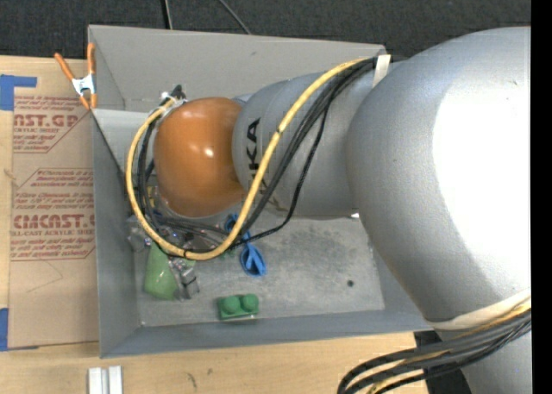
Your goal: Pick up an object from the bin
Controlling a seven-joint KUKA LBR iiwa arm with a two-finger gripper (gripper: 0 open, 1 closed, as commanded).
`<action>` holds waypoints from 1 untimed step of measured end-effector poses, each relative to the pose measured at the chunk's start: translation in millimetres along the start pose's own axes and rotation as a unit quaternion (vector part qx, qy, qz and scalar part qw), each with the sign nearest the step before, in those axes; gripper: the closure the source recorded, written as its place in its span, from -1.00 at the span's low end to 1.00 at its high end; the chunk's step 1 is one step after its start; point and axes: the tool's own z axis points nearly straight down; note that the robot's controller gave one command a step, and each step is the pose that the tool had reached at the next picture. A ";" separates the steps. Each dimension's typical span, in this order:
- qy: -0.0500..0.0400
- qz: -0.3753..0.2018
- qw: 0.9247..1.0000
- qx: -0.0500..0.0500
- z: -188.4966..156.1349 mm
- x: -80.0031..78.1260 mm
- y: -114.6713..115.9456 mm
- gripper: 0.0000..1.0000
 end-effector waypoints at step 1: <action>-0.004 0.105 0.994 0.003 -26.4 -6.5 -29.1 -1.00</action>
Offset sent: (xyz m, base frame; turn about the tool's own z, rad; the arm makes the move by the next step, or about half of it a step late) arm 0.0211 -0.0211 0.0256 0.2111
